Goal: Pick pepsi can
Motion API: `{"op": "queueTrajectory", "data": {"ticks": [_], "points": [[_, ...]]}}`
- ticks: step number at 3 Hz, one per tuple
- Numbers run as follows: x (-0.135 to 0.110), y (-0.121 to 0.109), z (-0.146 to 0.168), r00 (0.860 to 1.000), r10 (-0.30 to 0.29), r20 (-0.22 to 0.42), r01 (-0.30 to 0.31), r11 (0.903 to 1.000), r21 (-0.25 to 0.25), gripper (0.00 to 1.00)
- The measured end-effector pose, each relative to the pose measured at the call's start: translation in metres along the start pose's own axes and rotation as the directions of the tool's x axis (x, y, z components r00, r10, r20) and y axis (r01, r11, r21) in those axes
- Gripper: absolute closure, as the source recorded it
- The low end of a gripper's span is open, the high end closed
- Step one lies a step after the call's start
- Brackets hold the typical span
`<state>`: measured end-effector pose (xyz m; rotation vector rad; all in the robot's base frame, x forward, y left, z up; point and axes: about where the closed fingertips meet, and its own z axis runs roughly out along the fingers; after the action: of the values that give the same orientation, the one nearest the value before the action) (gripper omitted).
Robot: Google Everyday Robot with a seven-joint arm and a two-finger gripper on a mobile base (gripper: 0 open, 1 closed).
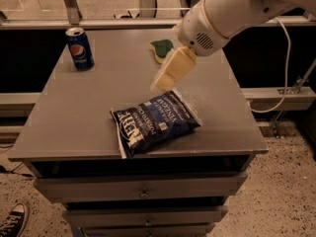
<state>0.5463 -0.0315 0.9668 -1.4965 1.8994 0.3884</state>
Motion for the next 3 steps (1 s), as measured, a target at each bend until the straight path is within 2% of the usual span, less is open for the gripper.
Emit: {"op": "queueTrajectory", "data": {"ticks": [1, 2, 3], "points": [[-0.001, 0.0, 0.001, 1.0, -0.001, 0.004, 0.001, 1.0, -0.001, 0.0], [-0.029, -0.009, 0.043, 0.994, -0.014, 0.109, 0.016, 0.9996, -0.025, 0.0], [-0.066, -0.018, 0.107, 0.977, -0.015, 0.214, 0.026, 0.9983, -0.052, 0.0]]}}
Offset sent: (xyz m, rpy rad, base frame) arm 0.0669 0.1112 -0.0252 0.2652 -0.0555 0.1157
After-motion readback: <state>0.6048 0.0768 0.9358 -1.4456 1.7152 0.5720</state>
